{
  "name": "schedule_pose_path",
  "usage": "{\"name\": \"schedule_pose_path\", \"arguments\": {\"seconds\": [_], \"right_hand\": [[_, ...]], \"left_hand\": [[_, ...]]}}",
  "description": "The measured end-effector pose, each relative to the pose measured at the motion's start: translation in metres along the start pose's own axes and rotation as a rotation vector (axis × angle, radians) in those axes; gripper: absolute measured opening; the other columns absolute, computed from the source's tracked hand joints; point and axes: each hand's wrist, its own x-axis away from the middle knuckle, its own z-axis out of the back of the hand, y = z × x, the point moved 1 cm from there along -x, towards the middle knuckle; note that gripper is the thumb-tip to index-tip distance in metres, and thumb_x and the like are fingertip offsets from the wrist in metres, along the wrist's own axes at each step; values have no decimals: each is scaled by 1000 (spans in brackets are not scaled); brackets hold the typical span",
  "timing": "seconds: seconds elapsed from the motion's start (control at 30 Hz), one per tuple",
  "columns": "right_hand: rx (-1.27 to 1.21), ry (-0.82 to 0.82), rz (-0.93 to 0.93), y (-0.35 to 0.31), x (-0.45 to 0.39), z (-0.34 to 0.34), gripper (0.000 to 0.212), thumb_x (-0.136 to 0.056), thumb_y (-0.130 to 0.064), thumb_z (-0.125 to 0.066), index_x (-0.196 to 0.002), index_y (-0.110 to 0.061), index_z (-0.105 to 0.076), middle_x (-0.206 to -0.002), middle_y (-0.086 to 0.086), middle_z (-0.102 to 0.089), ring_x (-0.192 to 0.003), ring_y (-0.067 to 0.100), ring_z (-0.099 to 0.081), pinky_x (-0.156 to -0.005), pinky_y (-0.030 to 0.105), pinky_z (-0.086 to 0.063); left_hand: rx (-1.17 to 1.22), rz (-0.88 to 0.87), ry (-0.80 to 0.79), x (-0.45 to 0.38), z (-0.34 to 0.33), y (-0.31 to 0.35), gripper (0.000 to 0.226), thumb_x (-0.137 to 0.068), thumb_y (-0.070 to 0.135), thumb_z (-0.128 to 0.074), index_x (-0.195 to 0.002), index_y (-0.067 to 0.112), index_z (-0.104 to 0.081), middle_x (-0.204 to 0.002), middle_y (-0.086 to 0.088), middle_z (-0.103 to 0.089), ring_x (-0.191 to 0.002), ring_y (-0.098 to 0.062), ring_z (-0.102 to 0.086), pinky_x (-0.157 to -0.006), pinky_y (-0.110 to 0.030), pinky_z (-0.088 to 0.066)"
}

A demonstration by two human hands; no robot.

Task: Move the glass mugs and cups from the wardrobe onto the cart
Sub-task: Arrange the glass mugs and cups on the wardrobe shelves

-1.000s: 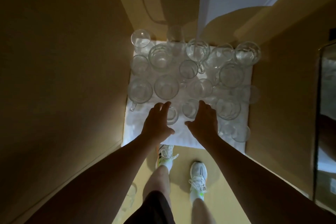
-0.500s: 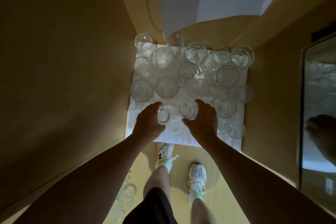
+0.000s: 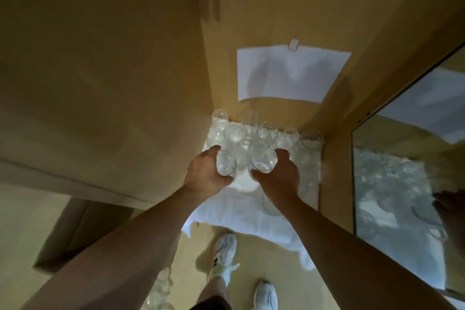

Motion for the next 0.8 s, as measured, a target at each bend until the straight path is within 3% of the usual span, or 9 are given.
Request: {"name": "schedule_pose_path", "arguments": {"seconds": [0.07, 0.13, 0.3, 0.47, 0.57, 0.67, 0.8], "right_hand": [[-55, 70, 69, -22, 6, 23, 74, -61, -40, -89, -124, -19, -56, -110, 0, -69, -102, 21, -65, -82, 29, -50], [-118, 135, 140, -45, 12, 47, 69, -61, -38, -90, -118, -17, -58, -107, 0, -68, -100, 23, -65, -85, 36, -53], [-228, 260, 264, -103, 27, 113, 65, -63, -37, -89, -116, -14, -59, -106, 3, -67, -99, 26, -64, -81, 35, -51], [-351, 323, 359, -161, 48, 176, 80, -70, -41, -86, -136, -9, -55, -125, 8, -65, -119, 31, -57, -100, 45, -47], [-423, 366, 401, -183, 68, 211, 72, -73, -46, -82, -131, -9, -59, -124, 8, -63, -120, 31, -56, -102, 44, -45], [-486, 411, 466, -196, 90, 241, 72, -74, -53, -79, -131, -13, -60, -126, 8, -61, -120, 29, -54, -105, 46, -43], [-576, 449, 551, -207, 118, 267, 78, -72, -63, -78, -132, -20, -53, -126, 2, -52, -114, 23, -53, -103, 43, -43]], "left_hand": [[56, -5, 61, 10, 28, 20, 66, -59, 39, -90, -117, 27, -60, -98, 12, -67, -93, -19, -67, -65, -18, -42], [104, -41, 130, 19, 55, 41, 60, -59, 34, -90, -112, 23, -62, -91, 15, -61, -90, -18, -66, -61, -19, -38], [196, -28, 305, 46, 124, 99, 74, -62, 37, -91, -126, 17, -60, -104, 2, -65, -97, -21, -63, -73, -23, -41], [356, -32, 506, 84, 189, 150, 60, -62, 42, -91, -111, 17, -68, -102, 2, -70, -97, -20, -66, -77, -27, -50], [526, -64, 598, 113, 215, 171, 52, -59, 41, -92, -104, 22, -72, -95, 7, -72, -92, -15, -69, -77, -28, -55], [747, -132, 607, 143, 231, 186, 52, -57, 38, -96, -100, 25, -69, -93, 10, -72, -89, -10, -71, -72, -23, -52], [918, -213, 596, 180, 244, 201, 64, -56, 46, -96, -110, 22, -71, -108, 2, -73, -100, -15, -70, -91, -33, -56]]}}
